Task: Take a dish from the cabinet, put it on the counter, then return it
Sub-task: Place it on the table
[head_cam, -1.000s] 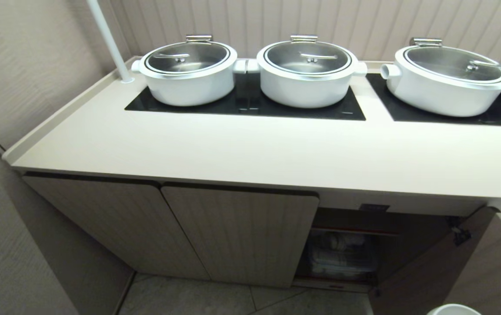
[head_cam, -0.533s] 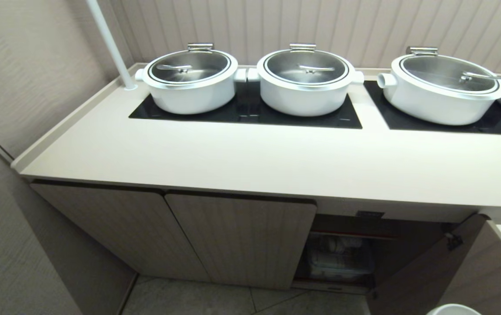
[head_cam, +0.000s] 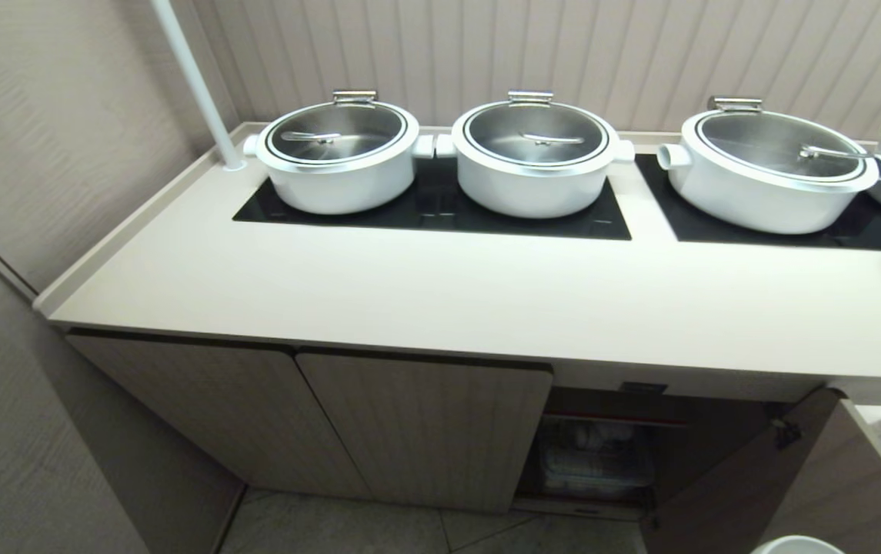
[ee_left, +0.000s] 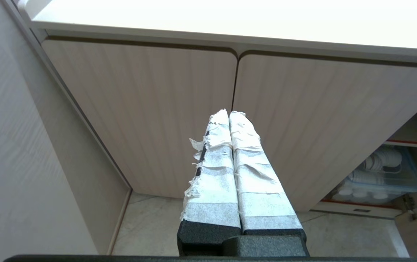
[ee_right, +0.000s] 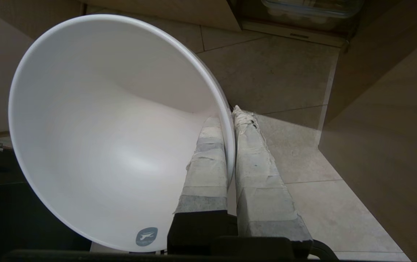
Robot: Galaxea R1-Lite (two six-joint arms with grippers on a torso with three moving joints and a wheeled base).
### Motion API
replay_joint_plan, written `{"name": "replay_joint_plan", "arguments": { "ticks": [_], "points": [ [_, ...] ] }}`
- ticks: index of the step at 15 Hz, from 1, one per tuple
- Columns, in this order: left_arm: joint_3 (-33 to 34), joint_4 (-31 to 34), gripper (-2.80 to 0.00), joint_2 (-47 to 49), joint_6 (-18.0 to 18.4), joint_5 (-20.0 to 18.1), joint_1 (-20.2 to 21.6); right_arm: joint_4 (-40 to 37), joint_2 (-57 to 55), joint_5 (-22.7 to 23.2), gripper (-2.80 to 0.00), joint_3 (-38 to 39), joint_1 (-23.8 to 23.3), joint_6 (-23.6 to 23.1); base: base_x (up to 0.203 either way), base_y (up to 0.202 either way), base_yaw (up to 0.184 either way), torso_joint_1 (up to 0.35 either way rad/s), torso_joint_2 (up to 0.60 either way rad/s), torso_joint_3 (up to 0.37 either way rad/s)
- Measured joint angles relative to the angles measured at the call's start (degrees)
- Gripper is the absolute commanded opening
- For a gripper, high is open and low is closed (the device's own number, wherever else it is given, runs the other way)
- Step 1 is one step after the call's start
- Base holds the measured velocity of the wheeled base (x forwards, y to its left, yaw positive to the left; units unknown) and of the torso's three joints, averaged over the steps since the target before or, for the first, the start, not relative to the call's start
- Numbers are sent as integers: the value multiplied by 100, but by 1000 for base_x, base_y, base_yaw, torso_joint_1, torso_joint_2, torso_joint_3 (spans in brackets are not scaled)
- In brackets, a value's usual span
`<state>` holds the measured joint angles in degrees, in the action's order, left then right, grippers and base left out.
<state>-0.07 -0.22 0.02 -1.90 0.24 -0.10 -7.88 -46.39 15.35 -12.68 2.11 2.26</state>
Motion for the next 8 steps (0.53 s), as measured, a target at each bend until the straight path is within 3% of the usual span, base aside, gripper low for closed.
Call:
{"name": "replay_joint_plan", "arguments": {
  "ticks": [8],
  "points": [
    [0,-2,-280,0,0,0,0,2,-2,0,-280,-7,6,5,0,0,0,88,-174,-91]
  ]
}}
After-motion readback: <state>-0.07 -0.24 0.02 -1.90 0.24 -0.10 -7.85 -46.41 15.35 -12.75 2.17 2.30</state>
